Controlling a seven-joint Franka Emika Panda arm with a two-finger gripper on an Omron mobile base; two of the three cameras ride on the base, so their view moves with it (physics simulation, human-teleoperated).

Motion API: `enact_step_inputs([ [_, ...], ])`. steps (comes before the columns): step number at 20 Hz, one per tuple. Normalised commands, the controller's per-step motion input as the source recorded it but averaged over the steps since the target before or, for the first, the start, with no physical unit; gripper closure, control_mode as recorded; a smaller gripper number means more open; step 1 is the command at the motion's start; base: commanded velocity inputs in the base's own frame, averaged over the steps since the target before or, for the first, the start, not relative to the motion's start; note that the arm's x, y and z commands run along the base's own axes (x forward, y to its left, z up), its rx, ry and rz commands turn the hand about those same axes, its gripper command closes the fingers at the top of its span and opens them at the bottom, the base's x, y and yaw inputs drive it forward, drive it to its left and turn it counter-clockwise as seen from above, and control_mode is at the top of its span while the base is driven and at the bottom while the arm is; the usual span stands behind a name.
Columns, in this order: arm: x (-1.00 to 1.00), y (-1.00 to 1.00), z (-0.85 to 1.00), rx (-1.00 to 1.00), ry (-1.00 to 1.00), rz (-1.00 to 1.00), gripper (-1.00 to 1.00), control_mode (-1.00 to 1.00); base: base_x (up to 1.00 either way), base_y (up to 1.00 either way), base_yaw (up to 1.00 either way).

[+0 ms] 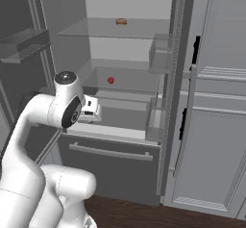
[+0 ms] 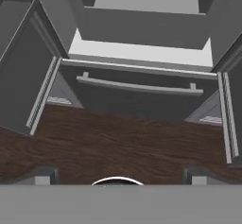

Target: Take the strawberry from the fridge and place it on top of the pancake, located on the dining counter.

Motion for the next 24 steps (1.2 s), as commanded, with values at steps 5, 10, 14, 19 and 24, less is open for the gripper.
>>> enact_step_inputs([
  [5,0.00,0.12,-0.27,-0.05,-0.05,-0.18,-1.00,-1.00,0.00,0.00,0.00],
  [10,0.00,0.00,-0.02,-0.02,0.00,-0.33,-1.00,-1.00,0.00,0.00,0.00],
  [14,0.00,-0.04,0.00,0.00,0.00,-0.13,-1.00,-1.00,0.00,0.00,0.00],
  [19,0.00,0.00,0.00,0.00,0.00,0.00,-1.00,-1.00,0.00,0.00,0.00],
  [24,0.02,0.00,0.00,0.00,0.00,0.00,-1.00,-1.00,0.00,0.00,0.00],
])
